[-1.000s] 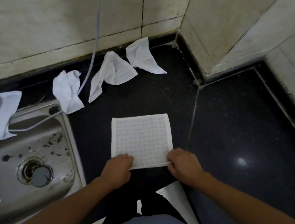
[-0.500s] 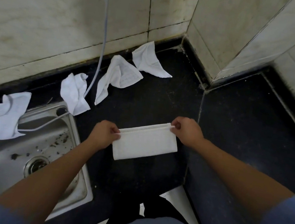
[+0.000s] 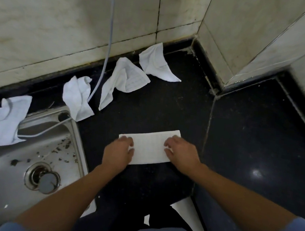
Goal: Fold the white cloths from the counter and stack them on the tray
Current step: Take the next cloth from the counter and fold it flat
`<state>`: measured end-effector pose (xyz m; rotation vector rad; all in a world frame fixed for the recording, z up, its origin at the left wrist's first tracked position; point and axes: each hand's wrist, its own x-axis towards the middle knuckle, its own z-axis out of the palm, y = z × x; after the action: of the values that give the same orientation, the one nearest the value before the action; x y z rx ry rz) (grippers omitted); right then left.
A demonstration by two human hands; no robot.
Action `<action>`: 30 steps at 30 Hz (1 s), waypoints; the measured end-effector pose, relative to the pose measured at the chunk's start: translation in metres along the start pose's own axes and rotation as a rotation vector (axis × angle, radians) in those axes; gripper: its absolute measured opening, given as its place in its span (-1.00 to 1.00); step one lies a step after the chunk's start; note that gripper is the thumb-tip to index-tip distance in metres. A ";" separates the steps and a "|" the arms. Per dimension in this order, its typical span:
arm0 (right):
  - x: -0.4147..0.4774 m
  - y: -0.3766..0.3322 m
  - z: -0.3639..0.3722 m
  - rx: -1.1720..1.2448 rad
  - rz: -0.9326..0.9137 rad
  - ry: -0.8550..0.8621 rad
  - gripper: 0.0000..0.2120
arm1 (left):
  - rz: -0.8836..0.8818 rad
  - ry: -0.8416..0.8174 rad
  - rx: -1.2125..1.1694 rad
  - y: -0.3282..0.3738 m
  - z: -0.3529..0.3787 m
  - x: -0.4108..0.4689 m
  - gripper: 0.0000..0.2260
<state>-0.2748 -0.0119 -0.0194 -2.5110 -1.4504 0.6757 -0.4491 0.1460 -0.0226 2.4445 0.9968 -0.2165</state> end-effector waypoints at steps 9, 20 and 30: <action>-0.032 0.034 0.009 -0.002 0.185 -0.045 -0.81 | 0.084 -0.035 0.073 -0.039 0.015 -0.033 -0.88; 0.014 0.015 -0.004 0.430 0.654 -0.028 -0.66 | 0.222 -0.018 0.157 -0.034 0.012 -0.028 -0.83; 0.027 -0.078 -0.010 1.036 0.571 -0.105 -0.77 | -0.061 0.117 -0.056 -0.071 -0.016 -0.050 -0.86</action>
<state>-0.3188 0.0523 0.0092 -1.9692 -0.1774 1.2388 -0.5346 0.1666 -0.0196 2.4012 1.1129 -0.0656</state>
